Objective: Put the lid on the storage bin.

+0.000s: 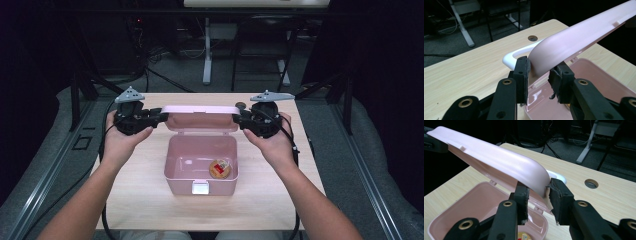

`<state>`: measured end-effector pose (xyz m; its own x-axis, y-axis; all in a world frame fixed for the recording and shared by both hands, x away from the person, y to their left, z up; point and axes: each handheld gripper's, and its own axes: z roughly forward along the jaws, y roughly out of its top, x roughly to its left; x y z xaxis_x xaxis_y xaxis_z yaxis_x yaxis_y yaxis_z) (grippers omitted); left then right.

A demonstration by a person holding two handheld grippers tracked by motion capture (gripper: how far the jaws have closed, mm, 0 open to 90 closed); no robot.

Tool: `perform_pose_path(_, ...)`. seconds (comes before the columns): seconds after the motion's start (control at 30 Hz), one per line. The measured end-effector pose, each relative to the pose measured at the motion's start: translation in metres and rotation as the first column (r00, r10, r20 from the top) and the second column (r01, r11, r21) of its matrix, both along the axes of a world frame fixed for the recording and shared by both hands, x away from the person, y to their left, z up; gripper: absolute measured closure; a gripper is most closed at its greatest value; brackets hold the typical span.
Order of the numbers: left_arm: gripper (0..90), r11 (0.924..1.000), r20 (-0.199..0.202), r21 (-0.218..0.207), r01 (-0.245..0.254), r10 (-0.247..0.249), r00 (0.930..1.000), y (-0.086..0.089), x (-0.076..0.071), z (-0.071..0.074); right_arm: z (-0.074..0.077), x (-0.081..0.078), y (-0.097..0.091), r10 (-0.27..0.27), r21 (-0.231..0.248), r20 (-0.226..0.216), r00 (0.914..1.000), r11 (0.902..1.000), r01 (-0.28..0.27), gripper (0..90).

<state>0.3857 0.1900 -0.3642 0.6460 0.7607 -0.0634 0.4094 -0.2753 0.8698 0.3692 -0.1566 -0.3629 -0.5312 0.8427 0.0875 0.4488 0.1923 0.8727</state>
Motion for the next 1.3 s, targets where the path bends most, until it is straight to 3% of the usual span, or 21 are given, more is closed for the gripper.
perform_pose_path(1.3, 68.0, 0.9989, 0.008, -0.021, 0.041, -0.04, 0.9991, 0.009, -0.031, -0.013, -0.012, -0.031, -0.006, 0.047, 0.024, -0.001, 0.9989, 0.9986, -0.047, 67.2)
